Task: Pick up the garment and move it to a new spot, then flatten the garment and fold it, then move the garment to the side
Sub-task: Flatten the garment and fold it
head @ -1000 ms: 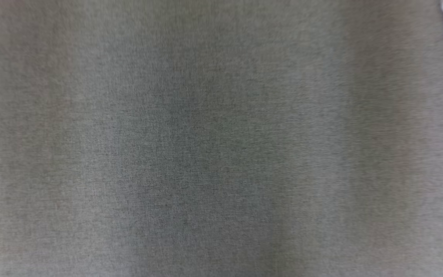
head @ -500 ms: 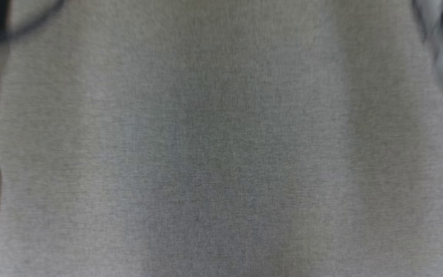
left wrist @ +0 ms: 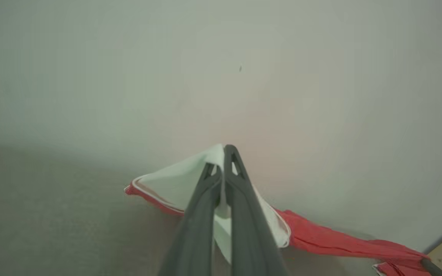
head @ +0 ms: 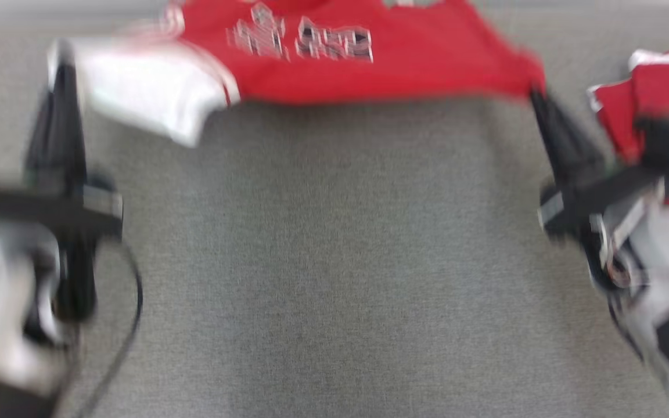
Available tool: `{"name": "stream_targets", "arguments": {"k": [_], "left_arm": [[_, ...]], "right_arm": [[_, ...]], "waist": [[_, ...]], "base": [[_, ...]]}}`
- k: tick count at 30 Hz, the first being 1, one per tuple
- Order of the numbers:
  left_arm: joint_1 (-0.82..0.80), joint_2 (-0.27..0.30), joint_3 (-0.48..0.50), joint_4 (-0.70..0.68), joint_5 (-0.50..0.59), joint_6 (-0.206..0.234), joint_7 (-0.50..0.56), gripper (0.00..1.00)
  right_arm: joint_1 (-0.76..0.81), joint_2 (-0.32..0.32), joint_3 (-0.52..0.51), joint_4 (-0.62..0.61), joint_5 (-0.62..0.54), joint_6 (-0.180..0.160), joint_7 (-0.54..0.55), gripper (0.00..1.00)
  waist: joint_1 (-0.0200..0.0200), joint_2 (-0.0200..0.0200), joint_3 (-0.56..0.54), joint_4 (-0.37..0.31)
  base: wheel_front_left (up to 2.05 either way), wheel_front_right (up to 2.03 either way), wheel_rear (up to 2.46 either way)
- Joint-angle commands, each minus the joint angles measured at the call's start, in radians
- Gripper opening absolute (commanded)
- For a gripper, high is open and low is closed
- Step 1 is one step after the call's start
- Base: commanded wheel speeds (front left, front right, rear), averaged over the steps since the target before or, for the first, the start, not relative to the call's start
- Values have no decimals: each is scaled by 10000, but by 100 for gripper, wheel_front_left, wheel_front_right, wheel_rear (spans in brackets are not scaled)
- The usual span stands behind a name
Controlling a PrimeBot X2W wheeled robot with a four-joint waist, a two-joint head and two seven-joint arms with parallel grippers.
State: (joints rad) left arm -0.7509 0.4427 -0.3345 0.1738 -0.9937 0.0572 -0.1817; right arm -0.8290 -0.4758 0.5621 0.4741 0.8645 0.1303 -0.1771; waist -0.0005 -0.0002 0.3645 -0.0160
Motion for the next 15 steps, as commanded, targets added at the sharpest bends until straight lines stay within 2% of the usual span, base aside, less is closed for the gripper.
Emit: {"name": "stream_targets", "arguments": {"k": [1,2,4,7,8,11,15], "left_arm": [[1617,179,261,-937,-208,534,-185,0],[1617,179,261,-937,-208,534,-185,0],[3063,233,500,-1767,-409,956,-342,0],[4974,146,679,-2708,-935,1187,-398,0],[6181,-16,954,-3160,-1182,1457,-543,0],[7790,-602,1280,-3571,-1440,1726,-736,0],[9461,-1278,1266,-3772,-1384,1714,-818,0]], "right_arm": [[1235,-253,-258,-499,16,11,60,0],[1235,-253,-258,-499,16,11,60,0],[2370,-315,-626,-992,161,11,200,0],[3938,-497,-1294,-1547,97,11,525,0],[4810,-417,-1684,-1862,-54,11,804,0],[6068,-193,-2416,-2158,-354,10,1116,0],[7576,159,-3253,-2628,-942,10,1708,0]], "waist": [[5,2,-1082,15],[5,2,-1082,15],[5,2,-1345,64],[5,2,-1647,119],[5,2,-1778,82],[5,2,-1994,185],[5,2,-2224,344]], "base": [[0,0,0],[0,0,0],[0,0,0],[0,0,0],[0,0,0],[0,0,0],[0,0,0]]}}
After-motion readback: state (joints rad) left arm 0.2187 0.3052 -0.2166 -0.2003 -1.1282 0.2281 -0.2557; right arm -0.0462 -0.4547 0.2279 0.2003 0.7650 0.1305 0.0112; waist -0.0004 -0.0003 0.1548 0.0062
